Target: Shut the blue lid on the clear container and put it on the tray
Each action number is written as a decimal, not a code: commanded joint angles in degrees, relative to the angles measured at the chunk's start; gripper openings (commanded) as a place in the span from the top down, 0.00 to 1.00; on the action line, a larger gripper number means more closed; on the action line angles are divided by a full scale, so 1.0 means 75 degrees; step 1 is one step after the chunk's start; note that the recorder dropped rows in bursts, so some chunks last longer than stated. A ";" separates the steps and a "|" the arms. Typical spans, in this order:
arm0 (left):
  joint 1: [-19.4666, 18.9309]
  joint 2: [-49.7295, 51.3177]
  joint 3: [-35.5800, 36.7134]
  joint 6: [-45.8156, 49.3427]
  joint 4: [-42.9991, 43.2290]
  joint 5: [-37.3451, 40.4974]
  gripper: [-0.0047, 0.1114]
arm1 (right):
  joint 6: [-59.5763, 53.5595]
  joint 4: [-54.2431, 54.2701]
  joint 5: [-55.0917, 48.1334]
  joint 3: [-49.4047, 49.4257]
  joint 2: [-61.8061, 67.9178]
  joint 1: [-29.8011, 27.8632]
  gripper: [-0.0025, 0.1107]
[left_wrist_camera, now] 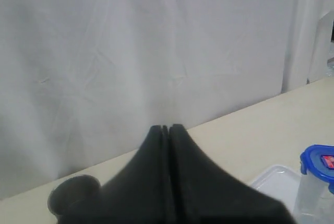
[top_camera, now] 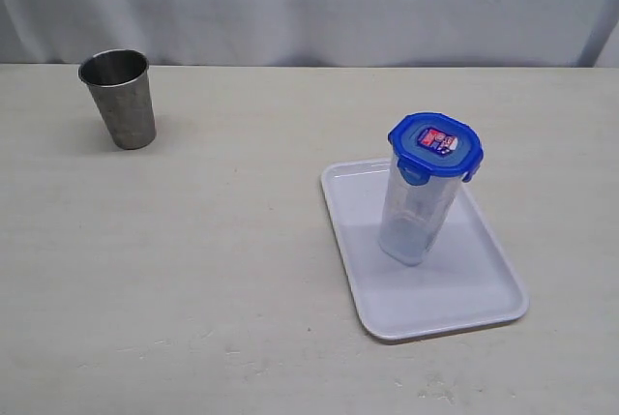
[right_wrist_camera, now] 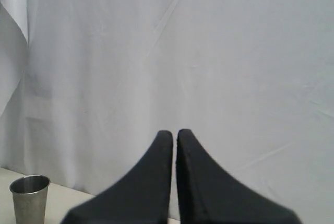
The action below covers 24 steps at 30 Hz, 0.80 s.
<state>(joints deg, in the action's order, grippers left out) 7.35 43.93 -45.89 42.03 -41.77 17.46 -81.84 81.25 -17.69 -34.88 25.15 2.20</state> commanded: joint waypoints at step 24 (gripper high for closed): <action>-0.0036 -0.2874 0.2455 -0.0044 -0.1781 0.1601 0.96 | 0.1854 0.0049 0.0069 0.1853 -0.1586 -0.0005 0.94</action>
<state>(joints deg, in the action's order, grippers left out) 7.35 22.60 -27.61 42.03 -54.95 29.41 -68.07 81.25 -17.45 -21.24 13.59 2.20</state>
